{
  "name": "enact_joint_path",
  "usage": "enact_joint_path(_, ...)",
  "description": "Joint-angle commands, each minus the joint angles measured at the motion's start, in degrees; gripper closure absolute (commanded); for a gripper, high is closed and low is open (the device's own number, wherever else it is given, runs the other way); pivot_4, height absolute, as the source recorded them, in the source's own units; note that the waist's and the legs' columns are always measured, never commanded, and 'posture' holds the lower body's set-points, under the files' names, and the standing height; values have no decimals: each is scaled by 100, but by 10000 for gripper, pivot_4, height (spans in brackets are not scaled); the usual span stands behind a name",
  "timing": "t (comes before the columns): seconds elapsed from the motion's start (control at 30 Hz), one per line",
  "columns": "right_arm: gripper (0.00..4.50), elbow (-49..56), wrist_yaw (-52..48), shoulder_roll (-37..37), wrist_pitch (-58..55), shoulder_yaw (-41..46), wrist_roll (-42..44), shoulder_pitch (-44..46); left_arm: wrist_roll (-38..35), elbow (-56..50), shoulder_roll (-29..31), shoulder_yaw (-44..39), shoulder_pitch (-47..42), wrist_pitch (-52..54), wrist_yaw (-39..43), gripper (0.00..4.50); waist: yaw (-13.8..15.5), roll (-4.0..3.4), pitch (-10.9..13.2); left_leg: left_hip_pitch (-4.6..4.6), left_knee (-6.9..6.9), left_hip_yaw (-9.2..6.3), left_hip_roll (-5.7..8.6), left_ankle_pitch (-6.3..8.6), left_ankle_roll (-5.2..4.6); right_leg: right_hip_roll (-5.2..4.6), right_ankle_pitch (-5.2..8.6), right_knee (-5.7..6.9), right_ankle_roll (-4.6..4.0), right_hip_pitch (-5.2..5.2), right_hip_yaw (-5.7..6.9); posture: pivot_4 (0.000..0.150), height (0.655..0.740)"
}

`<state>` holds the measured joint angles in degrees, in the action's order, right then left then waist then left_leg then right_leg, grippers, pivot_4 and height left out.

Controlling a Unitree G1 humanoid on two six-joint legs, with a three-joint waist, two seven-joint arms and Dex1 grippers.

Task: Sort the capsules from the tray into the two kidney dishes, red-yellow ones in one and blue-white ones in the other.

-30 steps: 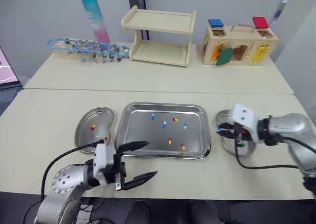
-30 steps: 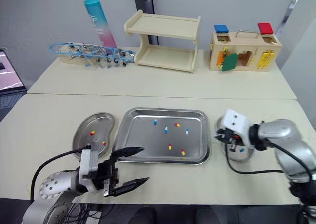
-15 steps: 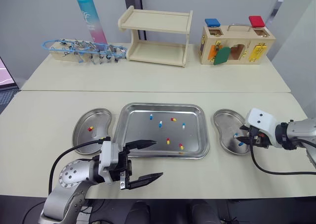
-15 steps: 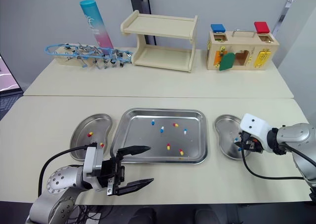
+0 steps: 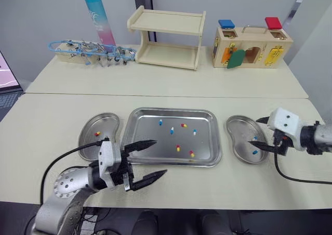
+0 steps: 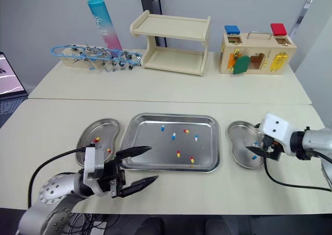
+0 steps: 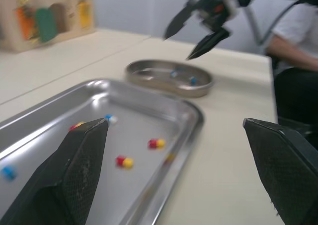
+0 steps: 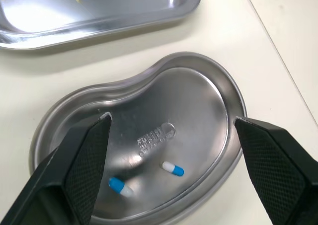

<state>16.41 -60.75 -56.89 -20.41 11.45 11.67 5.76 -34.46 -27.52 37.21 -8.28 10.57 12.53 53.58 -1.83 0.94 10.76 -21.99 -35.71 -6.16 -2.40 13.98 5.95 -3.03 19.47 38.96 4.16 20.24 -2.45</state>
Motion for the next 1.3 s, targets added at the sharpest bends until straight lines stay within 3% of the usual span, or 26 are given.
enact_joint_path(0.03, 3372, -31, -74, 226, 911, 735, 273, -443, -187, -57, 128, -981, 145, 457, -714, 0, 3, 1, 1, 1, 0, 0, 0, 0, 0, 0, 0, 0, 0, -1, 0, 1500, 7400)
enact_joint_path(0.17, 3372, -549, -409, 445, 1546, 1249, 580, -1125, -80, 822, 217, -2443, 420, 476, -1174, 0, -4, 1, 0, 5, 0, 1, 0, 0, 0, 0, 0, 1, 0, -4, 0, 1500, 7400)
enact_joint_path(0.3, 3372, -1364, -531, 448, 2044, 1452, 538, -1502, 198, 1865, 443, -3326, 931, 172, -901, 0, -33, 1, 1, 9, 4, 9, 0, 0, 0, 0, 2, 0, -3, -2, -5, 1500, 7400)
enact_joint_path(0.47, 3372, -2179, -582, 353, 2257, 1548, 537, -1753, 467, 2930, 549, -3753, 1530, -285, -377, 0, -30, 2, 0, 13, 4, 13, 1, 0, 0, -2, 2, -1, -3, -3, -8, 1500, 7400)
enact_joint_path(0.5, 1568, -2269, -630, 329, 2216, 1573, 580, -1824, 465, 3030, 547, -3780, 1607, -305, -291, 0, -25, 2, 0, 12, 4, 13, 1, 0, 0, -2, 2, -1, -3, -3, -8, 1500, 7400)
enact_joint_path(0.6, 1568, -2478, -699, 305, 2337, 1657, 595, -2021, 438, 3135, 489, -3863, 1771, -359, -217, 0, 2, 12, -1, 10, 4, 13, 1, 1, 1, -2, 2, -2, -3, -3, -8, 1500, 7400)
enact_joint_path(0.97, 1568, -2728, -654, 330, 2637, 1552, 513, -2116, 368, 2920, 326, -3808, 2052, -359, -42, 0, -12, 12, -2, 13, 5, 14, -2, 1, 1, -1, 2, -2, -3, -4, -9, 1500, 7400)
enact_joint_path(1.13, 1568, -2785, -607, 333, 2706, 1561, 502, -2076, 218, 2083, 90, -3568, 2291, -320, 210, 0, -6, 12, -3, 13, 4, 15, -2, 1, 2, -1, 2, -2, -3, -6, -10, 1500, 7400)
enact_joint_path(1.3, 1568, -2982, -589, 319, 2655, 1553, 547, -1951, 99, 667, -577, -2658, 2407, -447, 187, 0, -1, 12, -3, 12, 1, 26, -1, 2, 4, -3, 0, -9, 1, -10, -19, 1500, 7400)
